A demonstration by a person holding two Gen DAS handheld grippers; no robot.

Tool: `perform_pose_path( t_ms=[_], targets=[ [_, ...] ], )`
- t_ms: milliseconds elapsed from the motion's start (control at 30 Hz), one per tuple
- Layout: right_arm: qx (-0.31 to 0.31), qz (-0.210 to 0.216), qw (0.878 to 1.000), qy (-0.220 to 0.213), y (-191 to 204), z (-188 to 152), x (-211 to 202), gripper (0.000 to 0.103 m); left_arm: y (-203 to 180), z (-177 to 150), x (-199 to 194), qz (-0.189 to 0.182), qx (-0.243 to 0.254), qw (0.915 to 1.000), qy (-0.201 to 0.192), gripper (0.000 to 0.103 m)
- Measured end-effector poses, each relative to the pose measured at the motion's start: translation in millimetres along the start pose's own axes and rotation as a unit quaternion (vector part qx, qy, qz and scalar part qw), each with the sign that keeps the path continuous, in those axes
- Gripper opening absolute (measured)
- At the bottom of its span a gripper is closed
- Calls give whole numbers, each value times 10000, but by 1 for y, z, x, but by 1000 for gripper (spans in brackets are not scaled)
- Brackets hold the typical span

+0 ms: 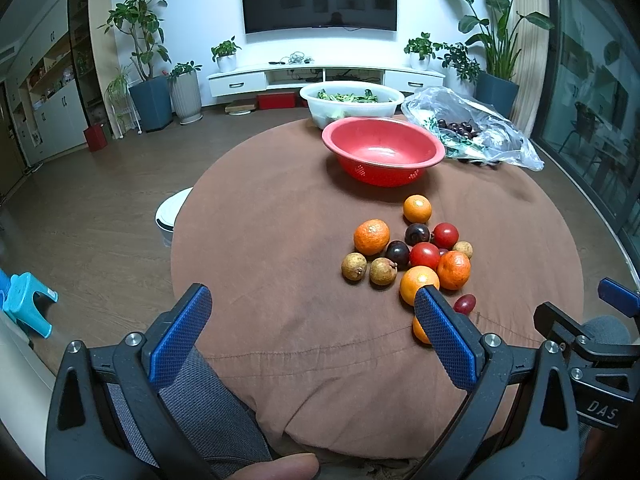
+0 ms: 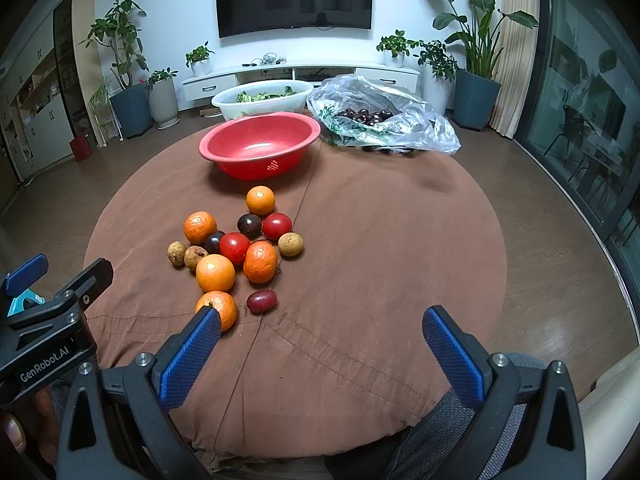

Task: Organize fruits

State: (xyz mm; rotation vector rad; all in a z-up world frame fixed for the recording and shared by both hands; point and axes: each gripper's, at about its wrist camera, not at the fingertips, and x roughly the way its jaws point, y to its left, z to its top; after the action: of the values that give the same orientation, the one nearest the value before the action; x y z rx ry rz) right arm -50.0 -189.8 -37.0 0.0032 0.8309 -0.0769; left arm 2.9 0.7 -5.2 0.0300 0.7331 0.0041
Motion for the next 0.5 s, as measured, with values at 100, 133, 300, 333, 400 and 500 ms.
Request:
perform_pose_path(
  t_ms=[100, 133, 300, 333, 400, 500],
  targets=[
    [5, 4, 10000, 4, 0, 0, 0, 103, -2, -5, 7, 4, 2, 10000, 8, 103],
    [5, 5, 10000, 3, 0, 0, 0, 103, -2, -5, 7, 6, 2, 10000, 8, 103],
    [5, 3, 10000, 1, 0, 0, 0, 103, -2, -5, 7, 2, 3, 10000, 8, 103],
    [6, 5, 10000, 3, 0, 0, 0, 103, -2, -5, 7, 6, 3, 10000, 10, 103],
    [9, 6, 10000, 2, 0, 0, 0, 103, -2, -5, 7, 1, 5, 10000, 14, 103],
    [11, 10, 10000, 3, 0, -1, 0, 103, -2, -5, 7, 6, 4, 10000, 12, 103]
  ],
)
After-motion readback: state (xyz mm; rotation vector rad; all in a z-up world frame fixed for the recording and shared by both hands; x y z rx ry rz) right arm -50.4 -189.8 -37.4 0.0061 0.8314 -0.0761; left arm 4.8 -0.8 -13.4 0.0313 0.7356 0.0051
